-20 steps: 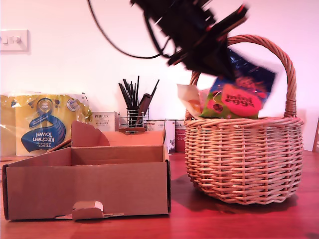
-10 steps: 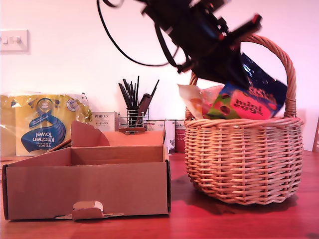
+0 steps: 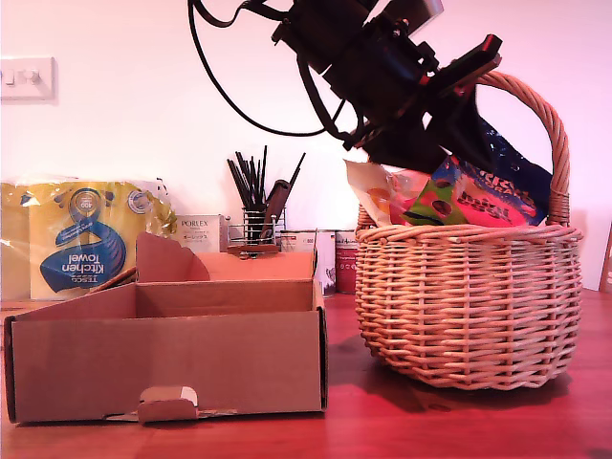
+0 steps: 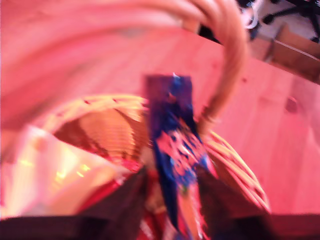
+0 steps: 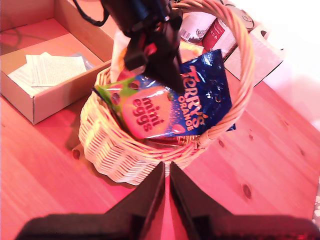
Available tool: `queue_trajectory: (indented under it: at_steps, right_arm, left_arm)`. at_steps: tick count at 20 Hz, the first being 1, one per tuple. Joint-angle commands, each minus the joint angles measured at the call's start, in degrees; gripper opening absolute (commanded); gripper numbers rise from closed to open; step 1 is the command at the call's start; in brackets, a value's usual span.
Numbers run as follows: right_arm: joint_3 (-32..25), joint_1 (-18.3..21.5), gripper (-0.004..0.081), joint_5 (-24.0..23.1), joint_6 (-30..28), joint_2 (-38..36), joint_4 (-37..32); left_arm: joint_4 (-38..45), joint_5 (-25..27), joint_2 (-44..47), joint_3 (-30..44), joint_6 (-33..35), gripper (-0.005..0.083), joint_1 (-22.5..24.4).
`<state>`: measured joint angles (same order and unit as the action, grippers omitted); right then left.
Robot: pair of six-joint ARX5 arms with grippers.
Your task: Move the bags of Easter eggs from the cardboard box on the left into the woven basket on the right side.
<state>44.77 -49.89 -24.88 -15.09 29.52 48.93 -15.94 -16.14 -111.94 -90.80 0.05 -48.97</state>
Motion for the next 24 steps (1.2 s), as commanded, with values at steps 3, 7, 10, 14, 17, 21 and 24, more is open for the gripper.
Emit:
queue_trajectory:
  at_steps: [3,7,10,14,17,21,24]
  right_arm:
    - [-0.9,0.2,-0.0013,1.0,0.3,0.2,-0.2]
    - [-0.9,0.2,-0.0013,1.0,1.1,0.2,-0.3]
    - [-0.9,0.2,-0.0013,4.3,6.5,0.3,-1.6]
    - [-0.9,0.3,-0.0013,6.3,12.0,1.7,-6.5]
    - [-0.9,2.4,-0.0013,6.3,13.6,2.2,-10.7]
    - [-1.4,10.3,-0.0013,7.6,10.9,2.2,-15.4]
    - [-1.4,17.6,-0.0013,17.0,8.6,2.0,-16.1]
  left_arm:
    - [-6.0,0.0,1.7,0.4,1.2,0.0354,0.1]
    - [-14.0,0.1,4.5,0.4,1.9,0.0235,0.4]
    - [-19.8,1.7,6.4,0.5,1.2,0.0031,0.4]
    - [-19.5,4.8,10.4,4.5,1.0,-0.0021,0.4]
    - [-14.4,7.7,16.9,12.1,0.2,-0.0021,0.5]
    - [-3.3,11.1,29.8,26.8,-1.2,-0.0021,1.7]
    - [1.6,13.7,39.4,35.4,-2.5,-0.0021,4.7]
